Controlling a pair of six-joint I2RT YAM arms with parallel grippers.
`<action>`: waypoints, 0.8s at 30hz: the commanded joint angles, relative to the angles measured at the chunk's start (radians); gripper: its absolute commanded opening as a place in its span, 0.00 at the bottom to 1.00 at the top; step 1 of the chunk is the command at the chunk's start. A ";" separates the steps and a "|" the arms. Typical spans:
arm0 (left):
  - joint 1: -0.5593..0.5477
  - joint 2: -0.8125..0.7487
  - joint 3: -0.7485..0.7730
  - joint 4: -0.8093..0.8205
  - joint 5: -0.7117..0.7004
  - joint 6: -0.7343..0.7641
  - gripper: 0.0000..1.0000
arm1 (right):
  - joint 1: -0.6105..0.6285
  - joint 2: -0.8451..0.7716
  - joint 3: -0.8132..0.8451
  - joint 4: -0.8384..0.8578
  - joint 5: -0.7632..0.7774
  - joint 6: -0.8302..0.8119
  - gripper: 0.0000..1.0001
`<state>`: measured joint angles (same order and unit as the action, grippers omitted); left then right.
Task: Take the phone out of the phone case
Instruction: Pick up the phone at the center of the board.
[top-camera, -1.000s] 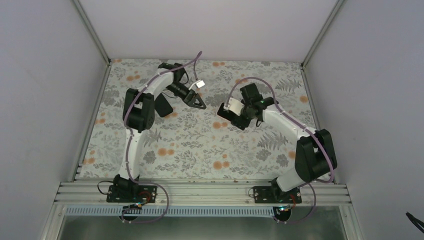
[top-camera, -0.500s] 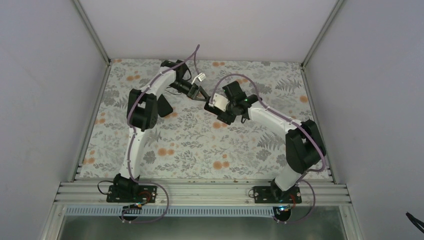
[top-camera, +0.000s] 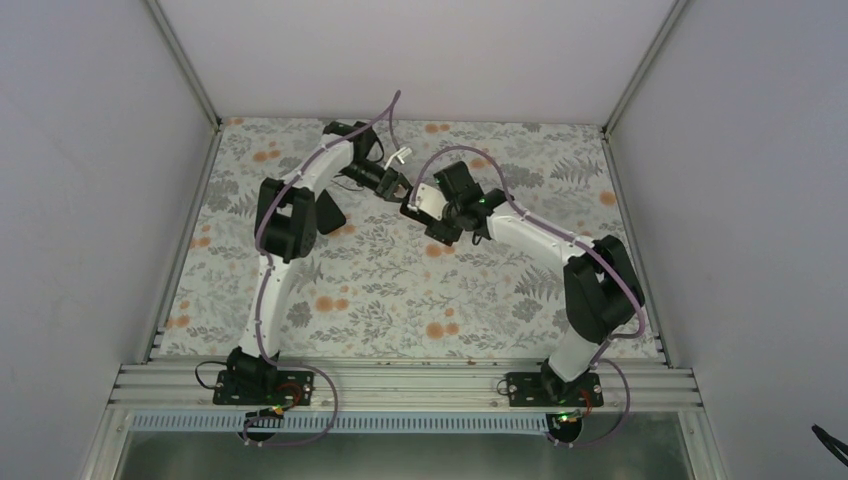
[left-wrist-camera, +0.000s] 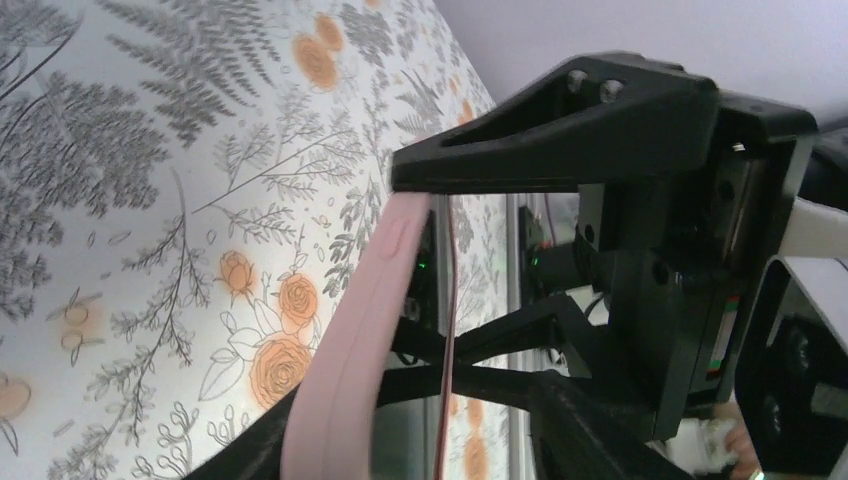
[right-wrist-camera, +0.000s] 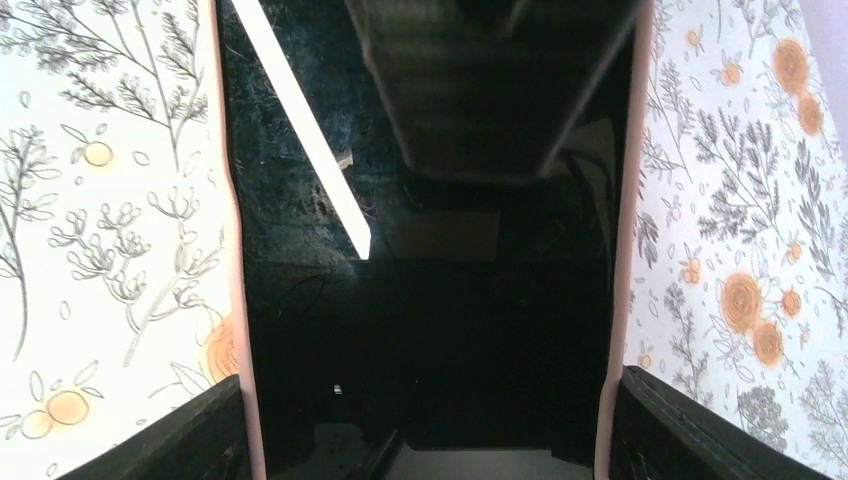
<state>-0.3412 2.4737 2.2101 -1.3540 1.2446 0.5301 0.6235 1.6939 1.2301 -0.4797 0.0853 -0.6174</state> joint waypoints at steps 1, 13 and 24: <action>-0.021 0.012 0.043 -0.004 0.028 0.000 0.36 | 0.035 0.010 0.055 0.057 0.024 0.022 0.67; -0.028 -0.033 0.033 -0.004 0.014 0.017 0.02 | 0.037 -0.023 0.030 0.068 0.040 0.018 0.87; -0.032 -0.258 0.083 -0.003 -0.223 0.170 0.02 | -0.219 -0.349 -0.095 -0.080 -0.325 -0.137 1.00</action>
<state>-0.3725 2.3814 2.2253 -1.3529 1.0485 0.6064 0.5278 1.4567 1.1713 -0.5129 -0.0360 -0.6807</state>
